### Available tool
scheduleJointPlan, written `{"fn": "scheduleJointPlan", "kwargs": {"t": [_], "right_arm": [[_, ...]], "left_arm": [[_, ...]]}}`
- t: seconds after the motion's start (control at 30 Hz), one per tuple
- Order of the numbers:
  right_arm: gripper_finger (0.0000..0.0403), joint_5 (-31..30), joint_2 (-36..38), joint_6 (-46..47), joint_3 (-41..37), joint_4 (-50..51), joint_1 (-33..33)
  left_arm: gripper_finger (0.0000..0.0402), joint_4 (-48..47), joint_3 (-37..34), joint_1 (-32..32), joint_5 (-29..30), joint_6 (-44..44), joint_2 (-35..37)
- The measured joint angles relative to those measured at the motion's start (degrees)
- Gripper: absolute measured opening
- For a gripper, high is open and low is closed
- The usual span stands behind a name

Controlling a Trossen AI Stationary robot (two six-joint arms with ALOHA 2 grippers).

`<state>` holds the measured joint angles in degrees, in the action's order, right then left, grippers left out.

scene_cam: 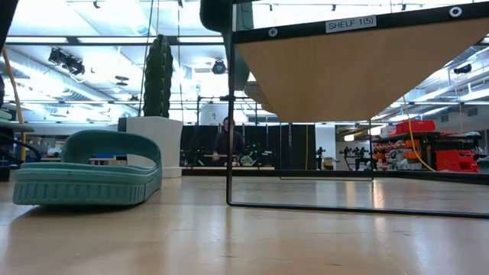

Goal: Pick and place slides into the shelf
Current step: Put the bottom green slide on the shelf

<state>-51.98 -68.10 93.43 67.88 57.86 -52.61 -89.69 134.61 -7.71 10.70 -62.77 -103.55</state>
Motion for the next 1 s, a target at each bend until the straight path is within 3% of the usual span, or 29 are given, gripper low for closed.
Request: {"fn": "scheduleJointPlan", "kwargs": {"t": [0.37, 1.0], "right_arm": [[0.0146, 3.0, 0.0, 1.1, 0.0, 0.0, 2.2], [0.0146, 4.1, 0.0, -0.1, 0.0, -2.2, 2.2]], "left_arm": [[0.0009, 1.2, 0.0, -4.1, 0.2, -7.3, 0.2], [0.0009, 6.3, 0.0, -1.7, 2.4, -5.4, -4.5]]}}
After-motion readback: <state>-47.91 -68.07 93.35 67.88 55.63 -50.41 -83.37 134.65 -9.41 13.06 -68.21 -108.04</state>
